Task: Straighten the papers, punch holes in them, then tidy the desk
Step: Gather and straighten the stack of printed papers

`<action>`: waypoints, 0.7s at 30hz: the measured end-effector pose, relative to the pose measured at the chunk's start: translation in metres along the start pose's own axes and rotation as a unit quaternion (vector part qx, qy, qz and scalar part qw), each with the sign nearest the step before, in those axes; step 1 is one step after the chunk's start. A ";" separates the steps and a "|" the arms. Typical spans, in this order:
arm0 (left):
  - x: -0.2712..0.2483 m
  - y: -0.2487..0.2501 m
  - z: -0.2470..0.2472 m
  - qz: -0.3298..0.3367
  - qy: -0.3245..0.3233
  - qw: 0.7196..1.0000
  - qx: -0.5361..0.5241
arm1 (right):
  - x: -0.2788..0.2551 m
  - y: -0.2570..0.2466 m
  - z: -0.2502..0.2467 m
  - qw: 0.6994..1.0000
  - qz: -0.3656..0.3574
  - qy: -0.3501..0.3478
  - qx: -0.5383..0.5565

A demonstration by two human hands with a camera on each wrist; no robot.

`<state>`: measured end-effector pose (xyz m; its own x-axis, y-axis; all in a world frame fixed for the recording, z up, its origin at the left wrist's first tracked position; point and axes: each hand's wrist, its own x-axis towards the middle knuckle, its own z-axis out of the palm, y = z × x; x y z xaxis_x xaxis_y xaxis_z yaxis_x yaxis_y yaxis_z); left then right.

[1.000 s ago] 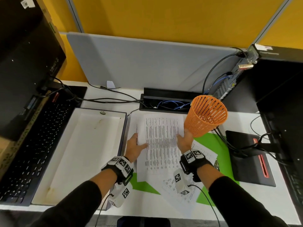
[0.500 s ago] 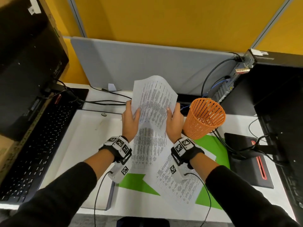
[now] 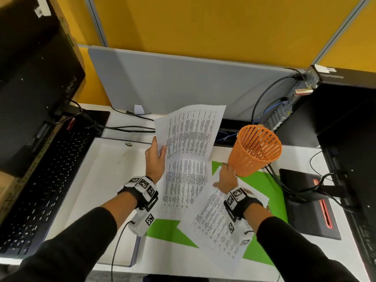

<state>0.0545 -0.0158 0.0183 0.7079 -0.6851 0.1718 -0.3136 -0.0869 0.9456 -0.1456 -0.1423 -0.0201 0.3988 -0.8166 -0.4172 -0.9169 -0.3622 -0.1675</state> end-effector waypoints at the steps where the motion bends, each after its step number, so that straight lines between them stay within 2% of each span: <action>1: 0.001 -0.001 0.000 0.003 -0.002 1.000 -0.004 | 0.002 0.004 0.001 0.999 0.003 -0.015 -0.031; 4: 0.003 -0.005 0.000 0.012 -0.007 1.000 -0.010 | 0.004 0.012 0.005 0.996 0.001 -0.010 -0.091; 7: 0.006 -0.007 0.000 0.015 -0.014 1.000 -0.011 | 0.002 0.014 0.008 0.986 0.018 0.084 -0.144; 15: 0.009 -0.008 -0.002 0.021 -0.021 1.000 0.002 | -0.005 0.007 -0.001 0.993 -0.019 0.052 -0.104; 18: 0.009 -0.007 -0.004 0.018 -0.026 1.000 -0.001 | -0.007 -0.006 -0.018 0.990 -0.091 0.101 -0.047; 21: 0.010 -0.004 -0.005 0.018 -0.034 0.999 0.003 | -0.013 -0.025 -0.040 0.962 -0.194 0.190 -0.010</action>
<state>0.0663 -0.0184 0.0173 0.6506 -0.7360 0.1870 -0.3426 -0.0647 0.9372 -0.1269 -0.1403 0.0252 0.6916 -0.7217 0.0300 -0.6986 -0.6789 -0.2262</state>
